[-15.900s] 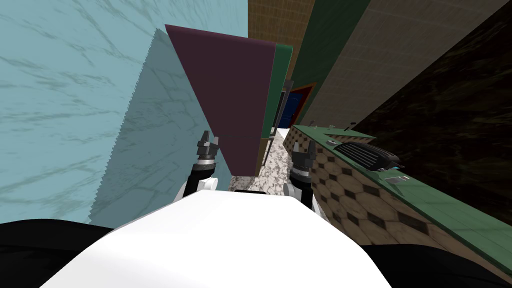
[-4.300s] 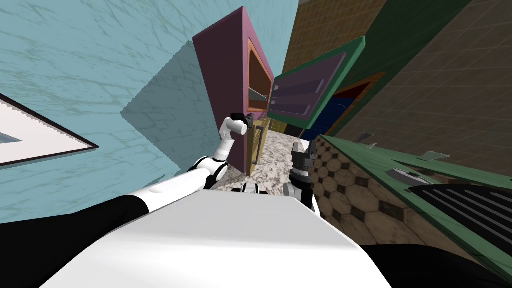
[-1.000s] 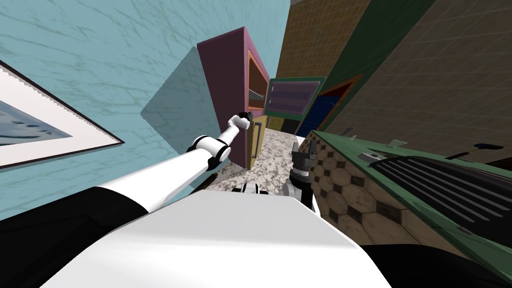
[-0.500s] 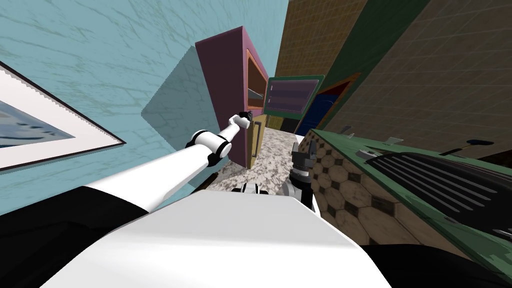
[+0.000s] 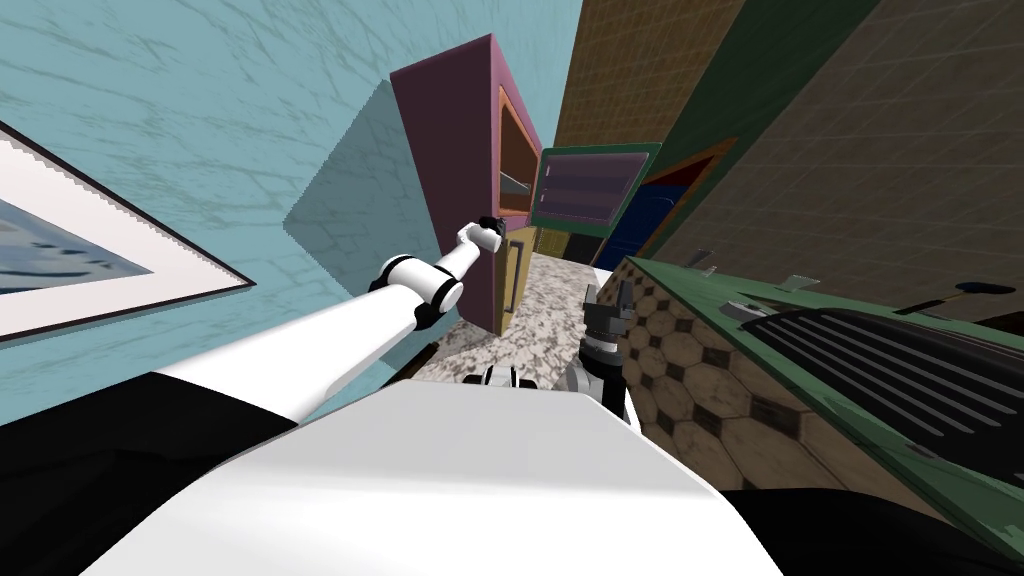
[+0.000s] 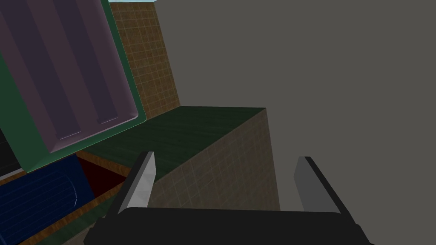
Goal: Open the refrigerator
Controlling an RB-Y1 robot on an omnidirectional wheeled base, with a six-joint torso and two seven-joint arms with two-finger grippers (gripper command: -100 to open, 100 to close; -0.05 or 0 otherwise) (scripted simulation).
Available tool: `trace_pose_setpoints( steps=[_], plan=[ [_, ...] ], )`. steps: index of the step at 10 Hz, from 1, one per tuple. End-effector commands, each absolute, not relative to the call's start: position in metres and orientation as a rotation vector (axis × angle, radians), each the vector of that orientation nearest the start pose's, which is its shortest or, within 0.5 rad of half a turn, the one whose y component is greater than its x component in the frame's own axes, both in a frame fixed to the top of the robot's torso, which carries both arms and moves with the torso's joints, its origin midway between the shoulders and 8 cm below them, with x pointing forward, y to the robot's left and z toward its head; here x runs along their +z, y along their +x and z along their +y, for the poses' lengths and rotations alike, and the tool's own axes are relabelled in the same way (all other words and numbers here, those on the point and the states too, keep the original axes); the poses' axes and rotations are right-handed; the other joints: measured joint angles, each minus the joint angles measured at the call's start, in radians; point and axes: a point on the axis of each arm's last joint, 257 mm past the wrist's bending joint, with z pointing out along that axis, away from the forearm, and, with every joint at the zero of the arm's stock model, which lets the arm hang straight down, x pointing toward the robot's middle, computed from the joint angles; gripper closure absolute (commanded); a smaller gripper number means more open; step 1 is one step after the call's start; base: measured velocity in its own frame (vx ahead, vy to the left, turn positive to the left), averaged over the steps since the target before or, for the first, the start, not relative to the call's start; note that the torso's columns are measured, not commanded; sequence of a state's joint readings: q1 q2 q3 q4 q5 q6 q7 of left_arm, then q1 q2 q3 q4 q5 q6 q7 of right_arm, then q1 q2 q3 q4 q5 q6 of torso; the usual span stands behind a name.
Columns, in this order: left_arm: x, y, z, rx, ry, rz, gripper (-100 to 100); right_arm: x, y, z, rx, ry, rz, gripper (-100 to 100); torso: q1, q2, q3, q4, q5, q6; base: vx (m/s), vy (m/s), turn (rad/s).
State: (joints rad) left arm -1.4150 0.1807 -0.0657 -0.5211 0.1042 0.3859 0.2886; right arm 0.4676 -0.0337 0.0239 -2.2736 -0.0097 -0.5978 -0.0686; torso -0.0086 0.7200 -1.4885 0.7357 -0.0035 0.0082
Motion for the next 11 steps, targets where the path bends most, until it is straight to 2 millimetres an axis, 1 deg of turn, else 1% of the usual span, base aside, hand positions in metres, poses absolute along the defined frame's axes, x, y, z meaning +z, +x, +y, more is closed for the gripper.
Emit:
trace_pose_setpoints(
  steps=[1, 2, 3, 6, 7, 8, 9, 10, 11],
  plan=[
    [0.1, 0.769, 0.058, -1.326, -1.155, 1.406, -100, 0.049, 0.331, -0.263, 1.437, 0.569, 0.534, 0, -0.001, 0.001, 0.001, 0.002, -0.001, 0.001, 0.001, 0.018, 0.005],
    [0.1, 0.769, 0.058, -1.326, -1.155, 1.406, -100, 0.049, 0.331, -0.263, 1.437, 0.569, 0.534, 0, -0.001, 0.002, 0.001, 0.003, -0.001, 0.001, 0.0, 0.021, 0.008],
    [0.106, 0.768, 0.057, -1.326, -1.156, 1.406, -100, 0.049, 0.331, -0.263, 1.437, 0.569, 0.534, 0, -0.001, 0.003, 0.002, 0.005, -0.001, 0.002, 0.004, 0.019, 0.018],
    [0.106, 0.768, 0.057, -1.326, -1.156, 1.406, -100, 0.049, 0.331, -0.263, 1.437, 0.569, 0.534, 0, -0.002, 0.002, 0.001, 0.006, -0.001, 0.002, -0.001, 0.002, -0.003],
    [0.102, 0.769, 0.058, -1.32, -1.162, 1.409, -100, 0.049, 0.331, -0.263, 1.437, 0.569, 0.534, 0, -0.002, 0.002, 0.001, 0.007, -0.001, 0.002, -0.003, -0.01, -0.002],
    [0.085, 0.771, 0.065, -1.292, -1.193, 1.425, -100, 0.049, 0.331, -0.263, 1.437, 0.569, 0.534, 0, -0.002, 0.001, 0.001, 0.006, -0.001, 0.002, 0.017, -0.006, -0.014],
    [0.092, 0.77, 0.062, -1.303, -1.181, 1.419, -100, 0.049, 0.331, -0.263, 1.437, 0.569, 0.534, 0, -0.001, 0.001, 0.001, 0.003, -0.001, 0.001, 0.011, 0.0, -0.005],
    [0.09, 0.771, 0.063, -1.3, -1.184, 1.42, -100, 0.049, 0.331, -0.263, 1.437, 0.569, 0.534, 0, 0.0, 0.0, 0.0, 0.001, 0.0, 0.001, -0.001, 0.007, -0.002],
    [0.106, 0.768, 0.057, -1.326, -1.156, 1.406, -100, 0.049, 0.331, -0.263, 1.437, 0.569, 0.534, 0, 0.001, 0.001, 0.0, 0.001, 0.0, 0.001, -0.005, 0.004, 0.011]
  ],
)
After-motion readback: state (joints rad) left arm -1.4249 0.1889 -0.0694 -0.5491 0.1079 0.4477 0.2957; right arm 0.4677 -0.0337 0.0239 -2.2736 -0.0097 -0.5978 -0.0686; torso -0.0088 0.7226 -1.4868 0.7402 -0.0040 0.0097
